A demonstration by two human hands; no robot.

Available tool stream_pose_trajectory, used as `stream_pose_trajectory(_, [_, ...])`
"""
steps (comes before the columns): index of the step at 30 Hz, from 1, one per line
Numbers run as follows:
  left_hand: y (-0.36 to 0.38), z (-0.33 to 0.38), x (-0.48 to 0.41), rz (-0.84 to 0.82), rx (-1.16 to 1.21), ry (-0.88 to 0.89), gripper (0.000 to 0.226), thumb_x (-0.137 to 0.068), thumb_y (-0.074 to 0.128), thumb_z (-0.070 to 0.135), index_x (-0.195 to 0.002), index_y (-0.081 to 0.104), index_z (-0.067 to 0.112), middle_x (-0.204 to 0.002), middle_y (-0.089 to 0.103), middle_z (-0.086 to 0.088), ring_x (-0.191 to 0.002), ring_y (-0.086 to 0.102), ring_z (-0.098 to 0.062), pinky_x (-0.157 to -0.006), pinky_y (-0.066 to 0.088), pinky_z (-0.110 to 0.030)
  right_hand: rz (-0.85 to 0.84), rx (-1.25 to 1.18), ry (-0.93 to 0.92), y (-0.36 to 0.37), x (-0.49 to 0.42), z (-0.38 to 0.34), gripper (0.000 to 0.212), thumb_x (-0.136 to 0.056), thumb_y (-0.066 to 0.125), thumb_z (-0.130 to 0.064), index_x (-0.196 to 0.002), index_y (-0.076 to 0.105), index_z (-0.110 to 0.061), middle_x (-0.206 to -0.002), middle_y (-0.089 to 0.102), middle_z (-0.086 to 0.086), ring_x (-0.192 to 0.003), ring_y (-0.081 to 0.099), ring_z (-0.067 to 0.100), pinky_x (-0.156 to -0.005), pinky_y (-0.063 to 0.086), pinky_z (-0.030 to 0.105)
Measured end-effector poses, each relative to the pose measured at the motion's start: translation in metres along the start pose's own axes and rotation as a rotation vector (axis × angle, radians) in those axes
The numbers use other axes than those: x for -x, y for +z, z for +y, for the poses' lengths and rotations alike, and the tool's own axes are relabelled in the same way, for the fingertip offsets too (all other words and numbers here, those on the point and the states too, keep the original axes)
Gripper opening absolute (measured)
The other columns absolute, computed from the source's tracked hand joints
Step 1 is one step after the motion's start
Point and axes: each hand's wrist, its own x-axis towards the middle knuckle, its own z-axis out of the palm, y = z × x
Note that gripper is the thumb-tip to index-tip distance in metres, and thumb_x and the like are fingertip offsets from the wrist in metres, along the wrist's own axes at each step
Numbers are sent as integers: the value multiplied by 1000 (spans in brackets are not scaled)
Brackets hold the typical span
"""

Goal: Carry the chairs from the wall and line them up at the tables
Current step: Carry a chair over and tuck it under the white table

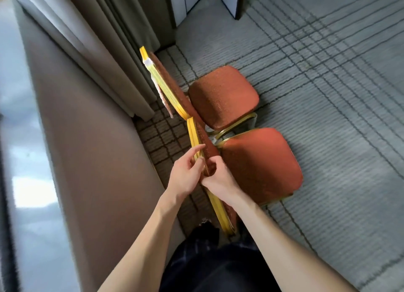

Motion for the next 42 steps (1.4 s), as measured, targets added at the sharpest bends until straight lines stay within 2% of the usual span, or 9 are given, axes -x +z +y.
stream_pose_trajectory(10, [43,67,-28,-212,32,169,47,-99,38,27,-142,56,28,-132,65,7,-123,57,-3,-111,42,-29,253,-118,-45,-81,15,-6,30,-82,73,-28,-106,55,-31,-98,67,-7,-86,65,9,-63,49,28])
stream_pose_trajectory(14, [67,110,-44,-269,-58,232,64,-83,40,21,-145,53,23,-126,64,5,-112,55,2,-95,39,-6,384,-75,-54,-122,15,-2,36,-73,72,-42,-102,55,-33,-96,69,-10,-90,66,16,-78,55,41])
stream_pose_trajectory(17, [87,135,-56,-308,-193,339,70,-77,45,24,-146,49,37,-102,73,0,-90,66,-14,-92,51,-25,506,-29,-79,-158,16,1,39,-69,73,-53,-98,54,-34,-92,71,-10,-90,67,18,-79,54,42])
stream_pose_trajectory(20, [112,158,-74,-269,-360,452,71,-81,46,36,-152,44,35,-124,71,-3,-120,62,-26,-107,44,-42,597,71,-113,-194,16,4,37,-75,73,-52,-98,52,-31,-96,71,-8,-96,68,21,-78,51,38])
stream_pose_trajectory(24, [143,190,-91,-211,-626,577,63,-89,50,40,-152,42,38,-119,67,-2,-119,56,-26,-101,33,-43,763,200,-139,-231,17,9,31,-78,73,-46,-100,57,-30,-97,74,-4,-98,68,24,-74,50,37])
stream_pose_trajectory(29, [169,218,-117,-51,-861,891,47,-81,53,34,-126,68,31,-101,56,-3,-99,51,-30,-86,35,-44,976,377,-122,-254,12,14,30,-77,67,-47,-98,61,-26,-94,72,-1,-93,68,29,-71,51,39])
stream_pose_trajectory(36, [208,251,-166,-209,-680,1142,35,-78,67,28,-113,65,28,-116,46,-6,-103,41,-29,-89,36,-45,1280,545,95,-290,0,19,33,-67,71,-50,-71,62,-19,-72,67,2,-72,68,32,-62,52,38])
stream_pose_trajectory(40, [229,266,-197,-389,-685,1208,33,-79,61,38,-108,67,23,-117,54,-4,-106,49,-32,-89,39,-47,1385,525,263,-296,-9,17,43,-70,56,-59,-74,63,-17,-73,67,4,-73,68,33,-66,54,41])
stream_pose_trajectory(42, [234,271,-207,-428,-705,1258,34,-80,54,40,-105,67,21,-117,57,-3,-108,52,-32,-88,38,-45,1418,516,356,-293,-14,17,42,-72,63,-58,-77,65,-16,-75,67,6,-76,67,35,-68,54,42])
